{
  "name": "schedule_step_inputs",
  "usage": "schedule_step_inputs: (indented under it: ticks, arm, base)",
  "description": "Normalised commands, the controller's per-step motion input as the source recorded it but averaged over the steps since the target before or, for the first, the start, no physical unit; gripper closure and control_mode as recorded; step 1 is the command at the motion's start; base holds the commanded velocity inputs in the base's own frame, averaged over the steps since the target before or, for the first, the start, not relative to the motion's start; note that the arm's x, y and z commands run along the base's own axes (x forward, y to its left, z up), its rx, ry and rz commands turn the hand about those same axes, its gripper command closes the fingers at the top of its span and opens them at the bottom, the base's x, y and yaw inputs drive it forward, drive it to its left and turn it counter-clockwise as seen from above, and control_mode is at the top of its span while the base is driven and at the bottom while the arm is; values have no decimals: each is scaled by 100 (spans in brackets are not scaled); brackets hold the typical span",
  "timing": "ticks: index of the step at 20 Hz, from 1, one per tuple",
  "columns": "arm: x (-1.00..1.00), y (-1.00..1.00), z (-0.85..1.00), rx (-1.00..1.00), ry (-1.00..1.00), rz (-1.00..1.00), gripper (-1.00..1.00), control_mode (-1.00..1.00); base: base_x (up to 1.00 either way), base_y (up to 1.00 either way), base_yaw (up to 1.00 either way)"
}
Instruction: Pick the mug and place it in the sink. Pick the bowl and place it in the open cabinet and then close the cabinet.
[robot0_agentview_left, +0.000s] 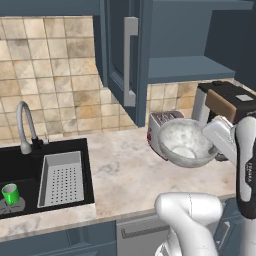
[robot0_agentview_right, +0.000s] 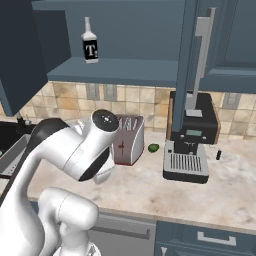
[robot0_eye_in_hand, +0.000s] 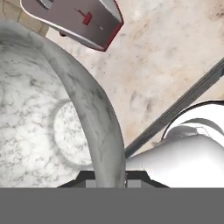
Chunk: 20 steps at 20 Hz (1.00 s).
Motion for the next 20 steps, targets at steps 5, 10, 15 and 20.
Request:
schedule_step_inputs:
  ticks: [5,10,15,20]
  arm:
    - [-29,-21,68,11,5,-25,100,-100]
    - [-21,-4,58,5,1,-28,100,-100]
    - [-5,0,51,0,0,-32,100,-100]
    - [0,-3,23,0,-1,-25,100,-100]
  base:
    - [0,0,0]
    - [0,0,0]
    - [0,0,0]
    - [0,0,0]
